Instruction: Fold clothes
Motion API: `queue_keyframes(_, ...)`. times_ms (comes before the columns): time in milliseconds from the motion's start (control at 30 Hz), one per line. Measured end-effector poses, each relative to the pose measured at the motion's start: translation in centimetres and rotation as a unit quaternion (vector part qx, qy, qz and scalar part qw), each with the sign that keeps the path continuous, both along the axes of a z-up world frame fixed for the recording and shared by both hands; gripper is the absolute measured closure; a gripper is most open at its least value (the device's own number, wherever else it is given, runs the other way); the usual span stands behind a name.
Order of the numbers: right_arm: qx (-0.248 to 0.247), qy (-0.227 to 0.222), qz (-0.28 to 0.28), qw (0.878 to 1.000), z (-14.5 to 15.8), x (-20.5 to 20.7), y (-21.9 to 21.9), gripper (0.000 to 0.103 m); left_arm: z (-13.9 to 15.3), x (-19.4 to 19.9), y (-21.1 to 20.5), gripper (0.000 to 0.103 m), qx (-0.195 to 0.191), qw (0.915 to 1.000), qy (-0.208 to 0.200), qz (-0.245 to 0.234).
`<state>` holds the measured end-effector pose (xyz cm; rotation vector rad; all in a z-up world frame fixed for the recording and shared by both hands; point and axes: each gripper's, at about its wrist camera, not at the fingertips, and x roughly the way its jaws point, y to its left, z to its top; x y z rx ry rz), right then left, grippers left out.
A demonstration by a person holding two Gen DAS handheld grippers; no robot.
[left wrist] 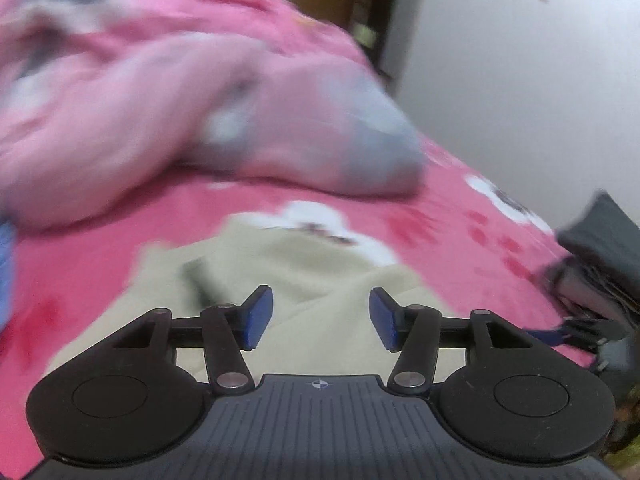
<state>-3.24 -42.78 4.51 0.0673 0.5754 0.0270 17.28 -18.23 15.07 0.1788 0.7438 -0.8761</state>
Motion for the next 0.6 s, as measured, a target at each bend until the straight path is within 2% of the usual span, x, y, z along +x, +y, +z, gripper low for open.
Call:
queue_keyframes(100, 0.0, -0.007, 0.011, 1.0, -0.6, 0.5, -0.1, 0.062, -1.4, 2.0, -6.8, 0.049, 0.036, 0.998, 0.028, -0.043)
queue_keyframes(167, 0.0, -0.012, 0.019, 1.0, -1.0, 0.8, -0.2, 0.072, -2.6, 3.1, -10.7, 0.049, 0.057, 0.9949, 0.057, -0.061)
queue_keyframes(200, 0.0, -0.014, 0.022, 1.0, -1.3, 1.0, -0.2, 0.075, -3.2, 3.3, -12.3, 0.049, 0.071, 0.9933, 0.058, -0.07)
queue_keyframes(333, -0.001, -0.024, 0.035, 0.999, -1.9, 1.3, -0.3, 0.082, -5.2, 3.5, -18.0, 0.049, 0.14, 0.9828, 0.044, -0.112)
queue_keyframes(467, 0.0, -0.039, 0.036, 0.999, -2.0, 0.8, -0.2, 0.086, -7.5, 3.3, -20.9, 0.05, 0.228, 0.9636, 0.013, -0.14)
queue_keyframes(533, 0.003, -0.047, 0.037, 0.998, -2.0, 0.7, -0.2, 0.088, -8.5, 3.3, -21.5, 0.059, 0.258, 0.9555, 0.015, -0.142)
queue_keyframes(600, -0.005, -0.052, 0.038, 0.998, -2.1, 0.6, 0.1, 0.089, -9.0, 3.2, -21.3, 0.074, 0.267, 0.9532, 0.022, -0.139)
